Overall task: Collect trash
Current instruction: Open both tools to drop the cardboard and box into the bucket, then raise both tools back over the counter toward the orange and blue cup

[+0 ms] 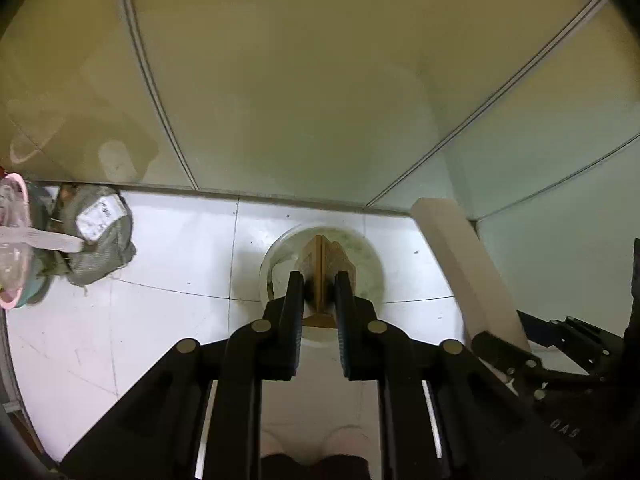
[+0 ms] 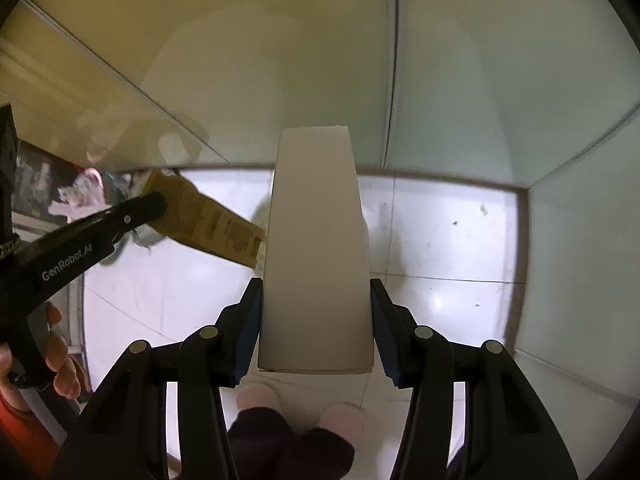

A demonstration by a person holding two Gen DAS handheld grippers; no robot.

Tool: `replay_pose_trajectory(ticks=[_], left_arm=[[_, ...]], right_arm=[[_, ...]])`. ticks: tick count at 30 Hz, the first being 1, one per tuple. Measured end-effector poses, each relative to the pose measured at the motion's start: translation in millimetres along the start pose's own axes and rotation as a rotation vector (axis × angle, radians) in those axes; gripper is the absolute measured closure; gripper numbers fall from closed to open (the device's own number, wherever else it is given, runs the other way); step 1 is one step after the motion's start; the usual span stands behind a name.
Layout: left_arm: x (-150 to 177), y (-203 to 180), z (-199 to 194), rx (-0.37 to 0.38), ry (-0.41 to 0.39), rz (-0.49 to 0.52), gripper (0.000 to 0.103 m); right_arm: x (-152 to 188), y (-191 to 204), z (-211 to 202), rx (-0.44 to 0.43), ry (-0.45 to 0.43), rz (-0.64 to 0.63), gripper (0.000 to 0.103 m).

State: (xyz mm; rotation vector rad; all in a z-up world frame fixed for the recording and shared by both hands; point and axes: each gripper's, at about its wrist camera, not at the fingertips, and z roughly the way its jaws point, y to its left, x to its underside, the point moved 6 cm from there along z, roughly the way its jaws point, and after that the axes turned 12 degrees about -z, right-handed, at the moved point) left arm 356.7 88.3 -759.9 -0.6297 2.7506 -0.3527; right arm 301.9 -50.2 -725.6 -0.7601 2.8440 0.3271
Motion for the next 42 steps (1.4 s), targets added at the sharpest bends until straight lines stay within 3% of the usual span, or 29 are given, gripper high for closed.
replay_pose_trajectory(ticks=[6,12,21,25,31,37,42], left_arm=[[13.6,14.8,74.0,-0.002,0.031,0.017,0.088],[22.2,18.3,113.2,0.010,0.045,0.067,0.085],[22.2,23.6,111.9,0.032,0.065,0.082,0.069],[16.8,19.3,76.6,0.030,0.061,0.072,0.069],[6.9,-2.2,-10.1,0.024,0.052,0.076,0.069],[-13.2,-36.2,-136.7,0.023,0.009,0.106,0.069],[-39.7,-66.6,-259.0,0.047,-0.073,0.119,0.069]], right_arm=[[5.0,-5.0,74.2,-0.033,0.028,-0.015,0.055],[2.8,-5.9,105.4,-0.049,0.031,-0.032,0.055],[-0.8,-11.5,102.5,-0.015,0.020,0.011,0.054],[-6.8,-8.3,77.0,-0.004,0.005,0.014,0.054],[-23.8,11.2,-17.2,-0.009,-0.028,0.014,0.054],[-48.8,32.5,-139.0,0.000,-0.089,0.009,0.054],[-72.1,52.2,-251.6,0.019,-0.180,0.000,0.054]])
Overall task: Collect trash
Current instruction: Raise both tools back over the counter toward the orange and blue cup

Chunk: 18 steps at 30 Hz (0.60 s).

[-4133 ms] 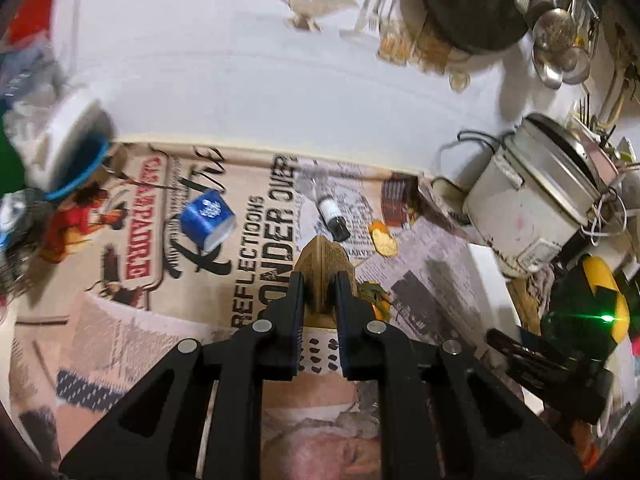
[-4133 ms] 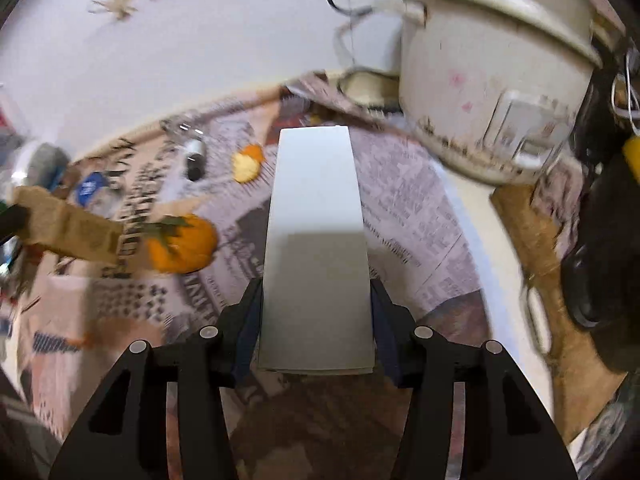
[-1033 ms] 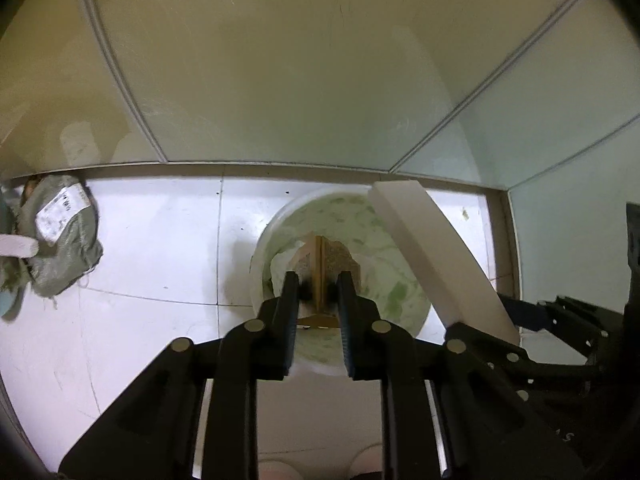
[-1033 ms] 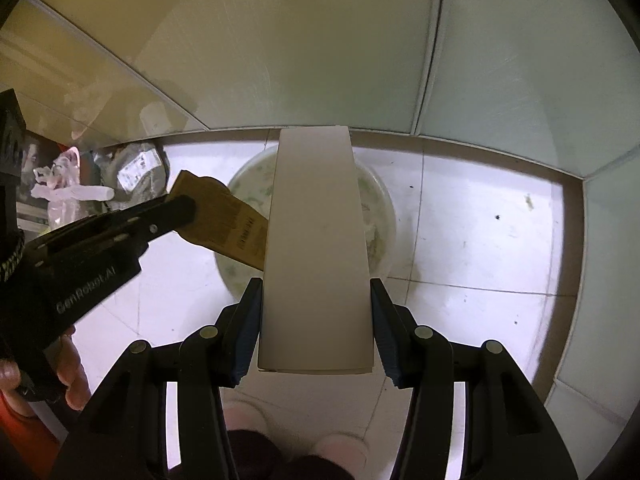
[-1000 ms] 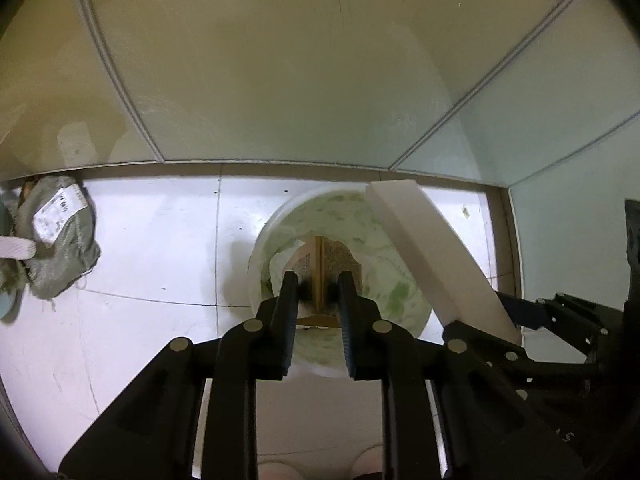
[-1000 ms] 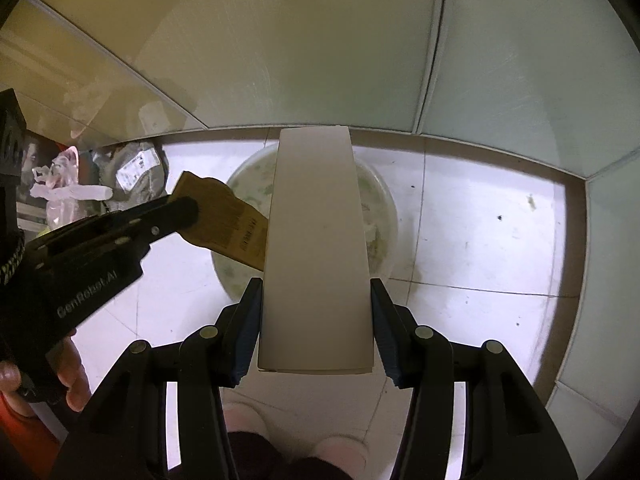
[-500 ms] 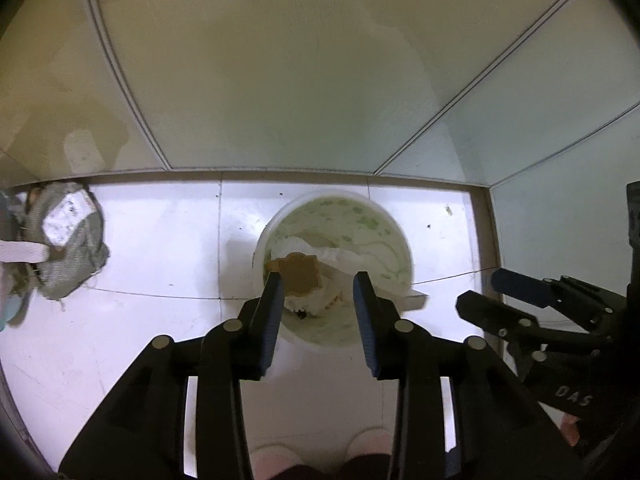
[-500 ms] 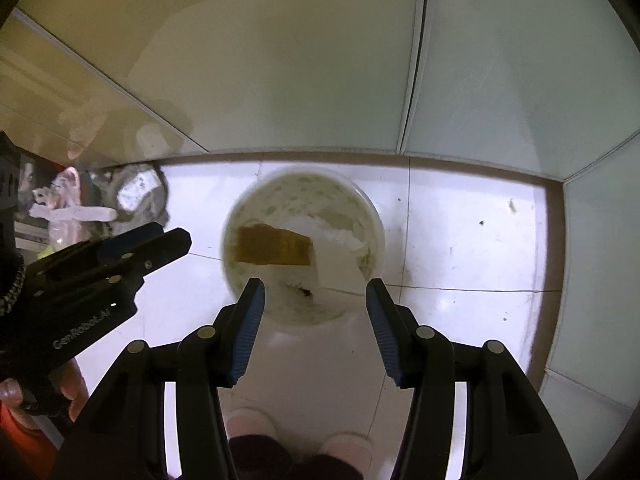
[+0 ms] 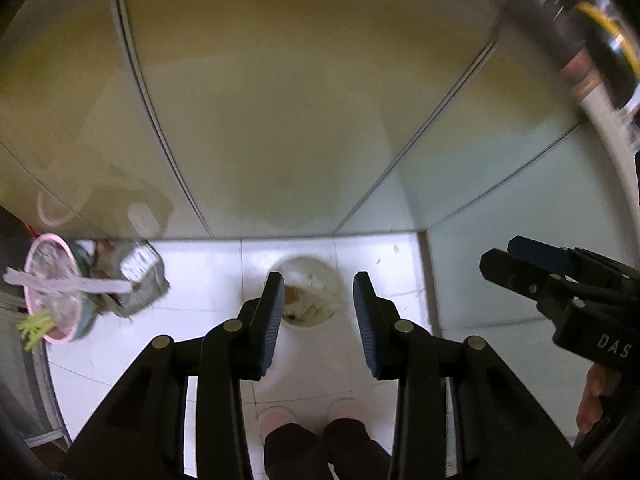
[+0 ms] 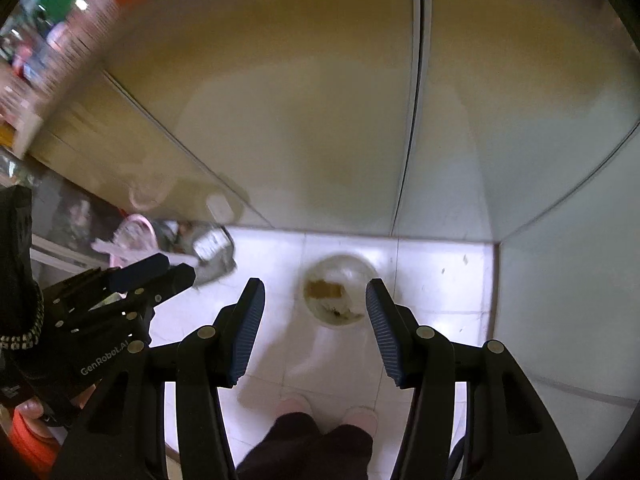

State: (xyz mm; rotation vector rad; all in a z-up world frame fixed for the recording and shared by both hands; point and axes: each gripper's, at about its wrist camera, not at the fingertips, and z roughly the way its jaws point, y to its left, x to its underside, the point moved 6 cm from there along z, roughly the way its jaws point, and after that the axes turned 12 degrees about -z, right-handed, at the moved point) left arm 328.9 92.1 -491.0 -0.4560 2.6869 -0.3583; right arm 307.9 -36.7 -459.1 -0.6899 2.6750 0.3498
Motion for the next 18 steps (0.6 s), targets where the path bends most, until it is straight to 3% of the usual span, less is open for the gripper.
replay_pose_trajectory(ticks=[5,10,15,18], left_arm=[[-34.5,-24.8,-109.4,0.027,-0.107,0.015,0.069],[-61.3,-45.3,-218.5,0.052,-0.252,0.054,0.061],[-81.3,-53.7,-301.4,0.062,-0.376,0.077,0.060],[-91.6,-50.1,-349.8,0.083,-0.469,0.072,0.050]], right_arm=[[-38.1,15.8,-104.1,0.024,-0.115,-0.010,0.054],[-66.1,35.7,-202.1,0.069,-0.261,-0.026,0.054],[-81.2,56.7,-268.9,0.134,-0.378,-0.044,0.054],[-91.5,64.8,-297.3,0.142,-0.445,-0.046,0.054]])
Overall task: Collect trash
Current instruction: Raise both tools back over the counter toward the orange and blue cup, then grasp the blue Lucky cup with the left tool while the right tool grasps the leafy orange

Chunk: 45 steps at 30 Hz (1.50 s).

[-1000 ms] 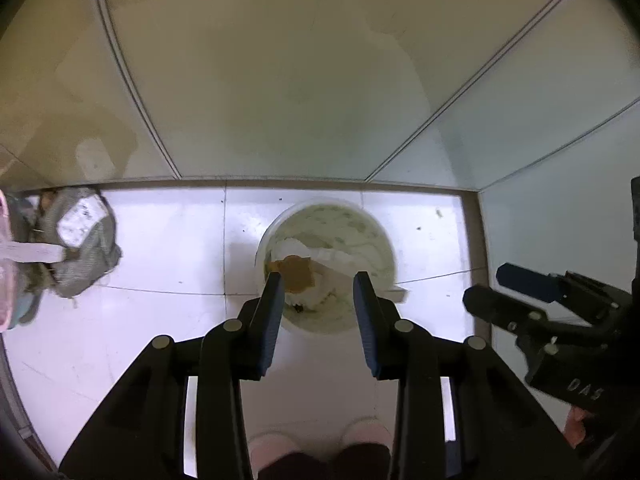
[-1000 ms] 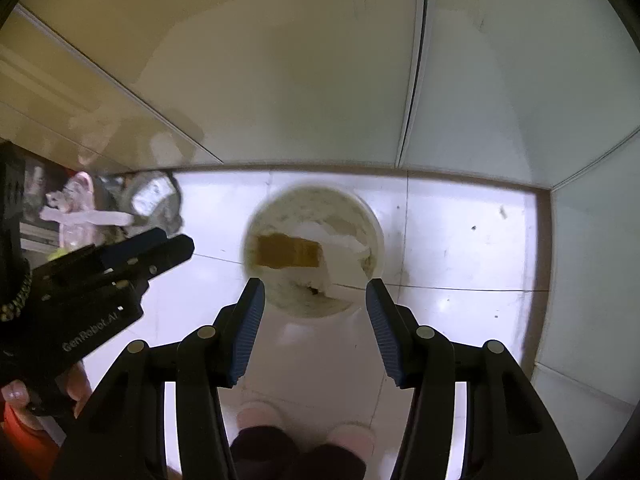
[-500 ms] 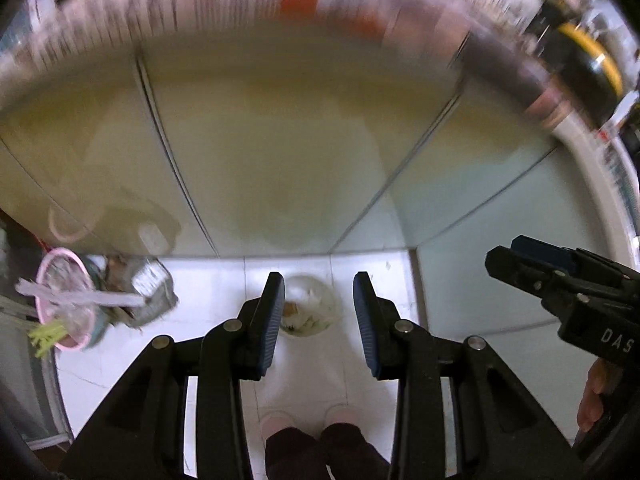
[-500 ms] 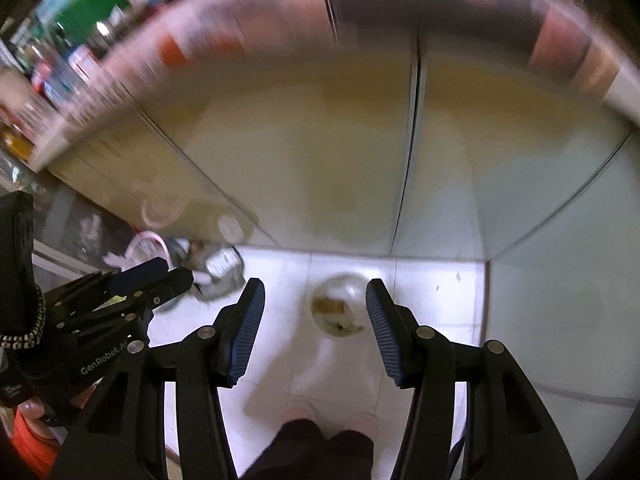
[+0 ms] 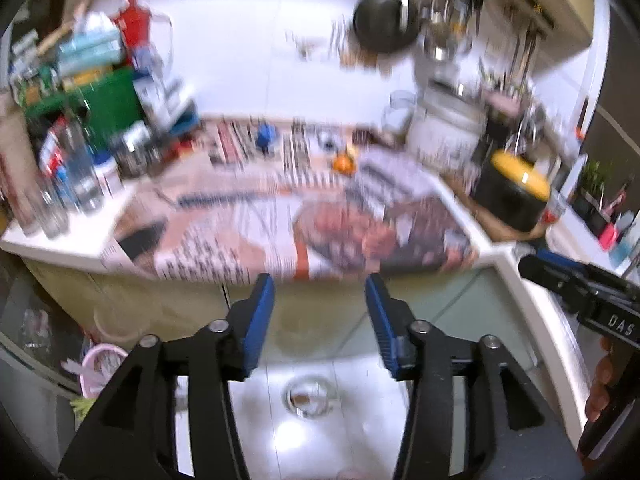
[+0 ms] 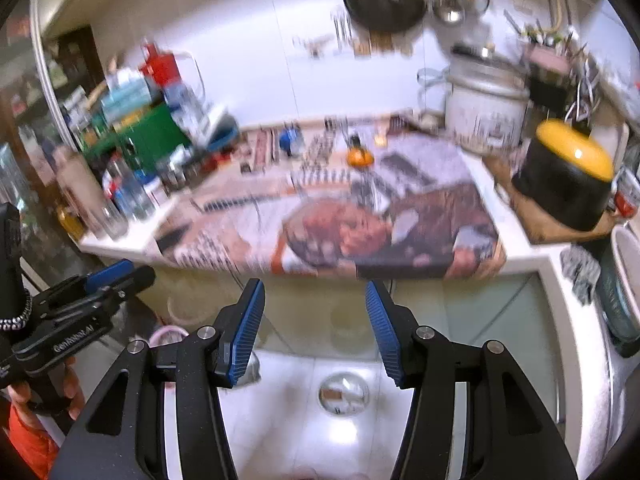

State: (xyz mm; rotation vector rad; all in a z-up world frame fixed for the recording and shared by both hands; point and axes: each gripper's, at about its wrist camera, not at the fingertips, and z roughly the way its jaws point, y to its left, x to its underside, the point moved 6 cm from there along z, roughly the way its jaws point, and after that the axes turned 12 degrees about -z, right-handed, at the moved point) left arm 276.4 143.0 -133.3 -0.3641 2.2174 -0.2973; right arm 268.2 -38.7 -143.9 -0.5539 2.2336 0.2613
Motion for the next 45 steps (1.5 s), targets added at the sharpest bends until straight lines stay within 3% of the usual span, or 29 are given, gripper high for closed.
replay_pose_trajectory(ticks=[3,5,7,9,20,26,31,38,45], left_arm=[[-24.2,-2.1,-29.3,0.006,-0.100,0.003,0.035],[-37.1,-6.3,-39.3,0.005,-0.137,0.014,0.028],[-50.5,-9.2,-42.5,-0.014,-0.173,0.031,0.009],[-61.5,-11.1,-40.7,-0.032,-0.208,0.035,0.001],[-125.0,-31.4,52.1,-0.082,-0.196,-0.029,0.001],[-160.4,-33.9,101.7,-0.176,-0.220,-0.098,0.001],[-178.5,-24.3,140.9,-0.239,-0.210,-0.159,0.001],[-204.1,1.6,183.0,-0.296,-0.180,-0.163,0.001],[-238.4,39.1,247.8,-0.263,-0.102,-0.110,0.001]], right_arm=[[-17.2,0.5,-19.6,0.038,-0.061,-0.012,0.045],[-27.1,-1.5,-25.8,0.067,-0.101,-0.008,0.030],[-35.2,-9.8,-29.7,0.099,-0.132,0.005,0.021],[-43.4,-18.2,-33.3,0.125,-0.146,0.018,0.013],[-103.1,-82.6,12.7,0.150,-0.176,-0.046,0.010],[-135.8,-114.0,47.0,0.070,-0.149,-0.096,0.010],[-148.3,-136.9,94.9,0.059,-0.085,-0.116,0.010],[-163.3,-142.8,155.4,-0.010,-0.015,-0.056,0.010],[-176.3,-133.4,233.5,0.012,0.086,0.008,0.010]])
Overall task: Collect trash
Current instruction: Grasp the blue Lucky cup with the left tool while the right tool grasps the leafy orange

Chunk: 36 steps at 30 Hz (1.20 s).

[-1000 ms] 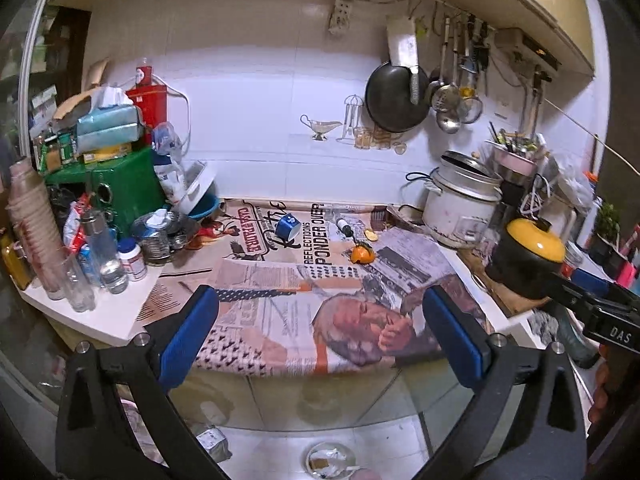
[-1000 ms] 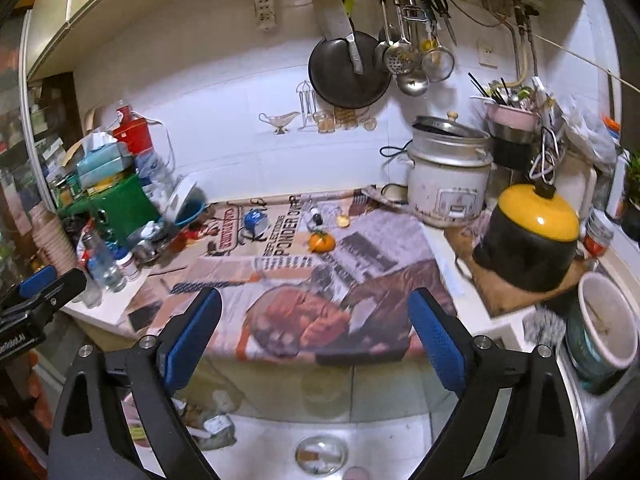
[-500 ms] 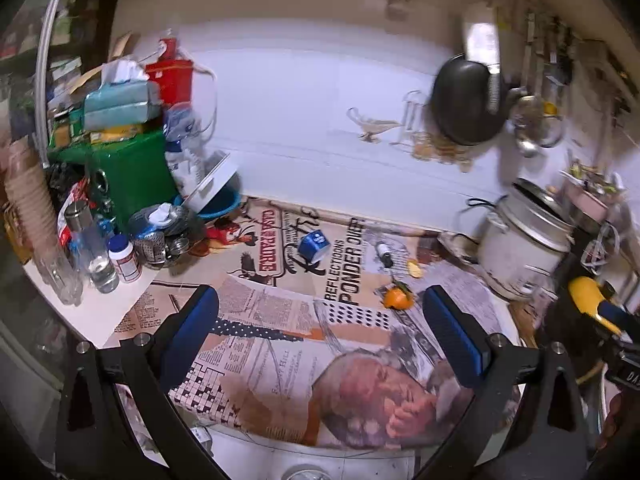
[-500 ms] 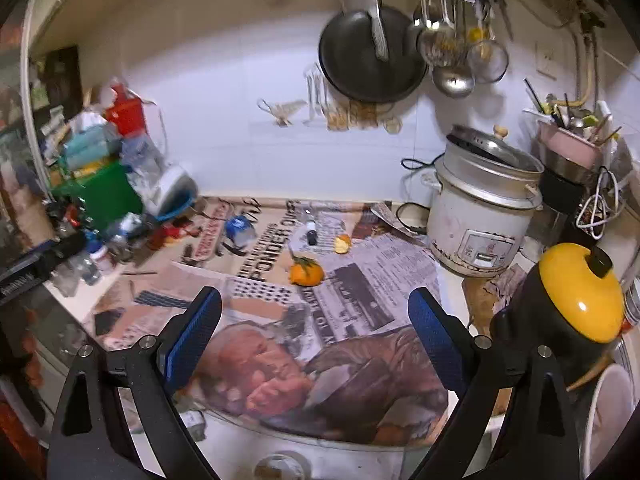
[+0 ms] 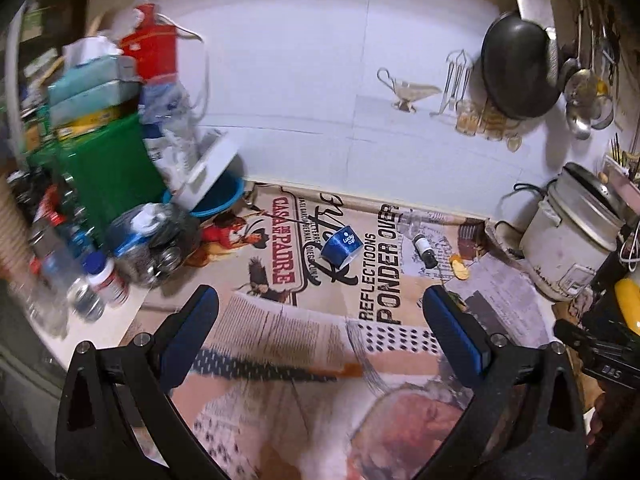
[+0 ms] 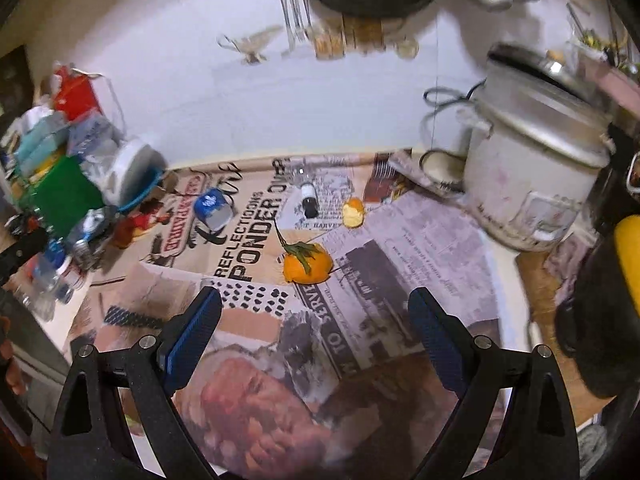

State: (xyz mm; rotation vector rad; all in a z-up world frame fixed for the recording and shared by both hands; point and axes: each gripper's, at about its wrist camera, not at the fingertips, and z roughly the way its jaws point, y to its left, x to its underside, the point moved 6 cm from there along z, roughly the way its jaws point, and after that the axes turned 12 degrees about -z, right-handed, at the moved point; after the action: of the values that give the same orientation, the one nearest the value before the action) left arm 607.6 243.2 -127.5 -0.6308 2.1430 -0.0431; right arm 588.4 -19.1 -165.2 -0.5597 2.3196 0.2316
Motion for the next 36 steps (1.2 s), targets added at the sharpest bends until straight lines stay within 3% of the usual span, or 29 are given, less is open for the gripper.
replay_pose_trajectory(ticks=[8,12,16,18,22,24,26,28,33,36], left_arm=[[-36.3,15.2,96.1,0.049,0.093,0.058,0.001],[-35.0,20.1,154.2,0.055,0.167,0.098,0.001],[-22.5,17.1,217.3,0.064,0.268,0.113,0.002],[-15.4,13.8,241.6,0.083,0.320,0.103,0.007],[-0.6,-0.1,285.4,0.114,0.406,0.103,0.014],[2.7,-7.1,296.8,0.121,0.413,0.120,0.015],[5.6,-13.8,306.9,0.118,0.404,0.151,0.016],[9.1,-19.1,317.3,0.116,0.406,0.185,0.021],[16.8,-23.6,328.8,0.103,0.430,0.247,0.049],[19.1,-23.9,324.1,0.081,0.419,0.268,0.058]], right_arm=[[-11.5,10.0,99.5,0.012,0.152,0.105,0.010],[-4.5,5.4,146.3,0.053,0.233,0.156,0.010],[5.2,-3.2,176.3,0.041,0.277,0.248,0.012],[6.4,-5.2,184.8,0.038,0.285,0.273,0.018],[9.4,-5.9,197.7,0.027,0.315,0.280,0.043],[9.4,-5.5,200.2,0.020,0.311,0.284,0.048],[9.3,-6.5,196.1,0.018,0.293,0.285,0.063],[11.5,-5.3,193.2,0.021,0.295,0.271,0.070],[12.4,-2.0,184.8,0.008,0.278,0.260,0.079],[9.9,0.8,177.1,-0.014,0.257,0.270,0.080]])
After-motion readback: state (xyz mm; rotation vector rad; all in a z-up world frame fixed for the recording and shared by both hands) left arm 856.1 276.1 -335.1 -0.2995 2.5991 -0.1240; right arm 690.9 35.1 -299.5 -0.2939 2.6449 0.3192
